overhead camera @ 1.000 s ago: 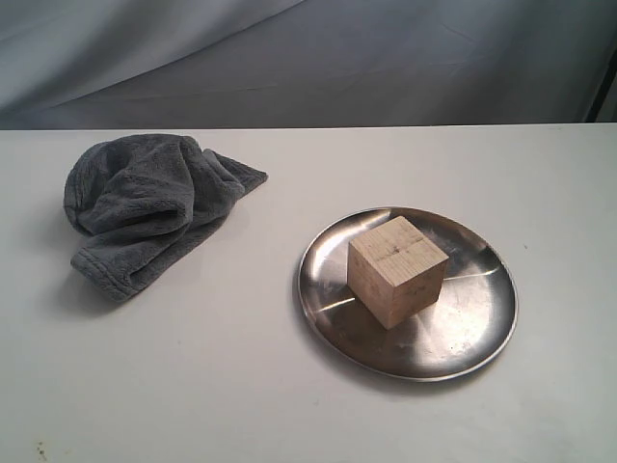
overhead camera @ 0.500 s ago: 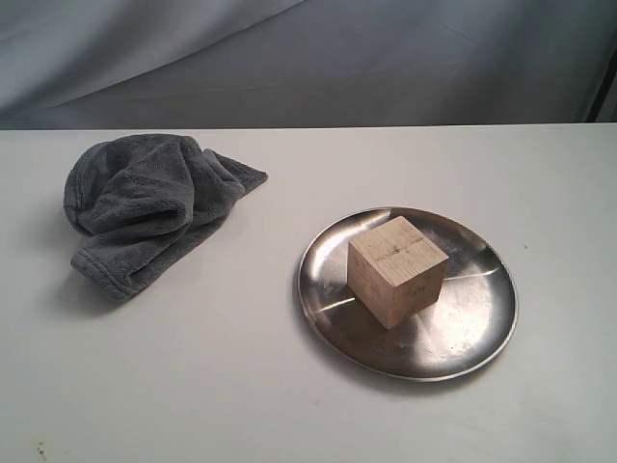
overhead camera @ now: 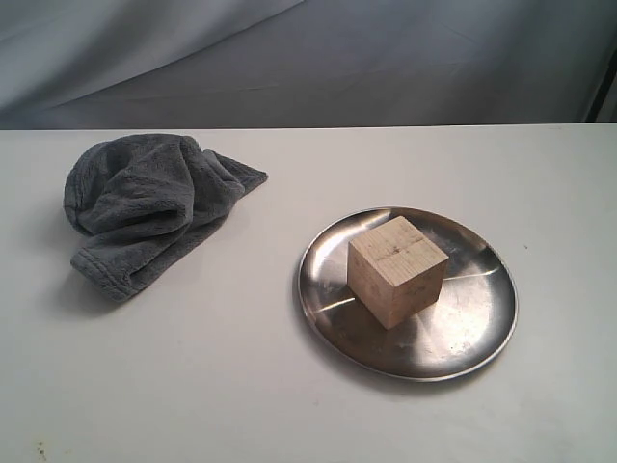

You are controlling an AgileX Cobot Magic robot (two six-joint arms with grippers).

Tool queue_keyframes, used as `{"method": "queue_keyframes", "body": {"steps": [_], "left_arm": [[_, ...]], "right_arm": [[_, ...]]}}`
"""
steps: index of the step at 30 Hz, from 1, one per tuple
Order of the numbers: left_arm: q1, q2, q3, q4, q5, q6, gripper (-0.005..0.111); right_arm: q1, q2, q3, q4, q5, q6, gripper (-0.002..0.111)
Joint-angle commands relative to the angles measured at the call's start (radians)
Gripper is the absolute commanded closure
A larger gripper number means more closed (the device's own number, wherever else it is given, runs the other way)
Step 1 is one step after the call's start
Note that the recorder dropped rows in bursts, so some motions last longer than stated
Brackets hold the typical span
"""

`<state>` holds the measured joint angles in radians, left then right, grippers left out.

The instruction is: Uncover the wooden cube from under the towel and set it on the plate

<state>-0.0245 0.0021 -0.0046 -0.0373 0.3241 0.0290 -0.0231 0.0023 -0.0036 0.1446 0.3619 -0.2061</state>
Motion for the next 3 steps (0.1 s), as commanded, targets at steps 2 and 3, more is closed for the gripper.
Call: {"method": "queue_keyframes", "body": {"steps": [2, 3], "left_arm": [[0.001, -0.002, 0.005, -0.004, -0.005, 0.005, 0.106], [0.001, -0.002, 0.005, -0.004, -0.005, 0.005, 0.106]], "right_arm": [[0.004, -0.002, 0.004, -0.002, -0.012, 0.0, 0.108], [0.004, -0.002, 0.004, -0.002, -0.012, 0.0, 0.108]]}}
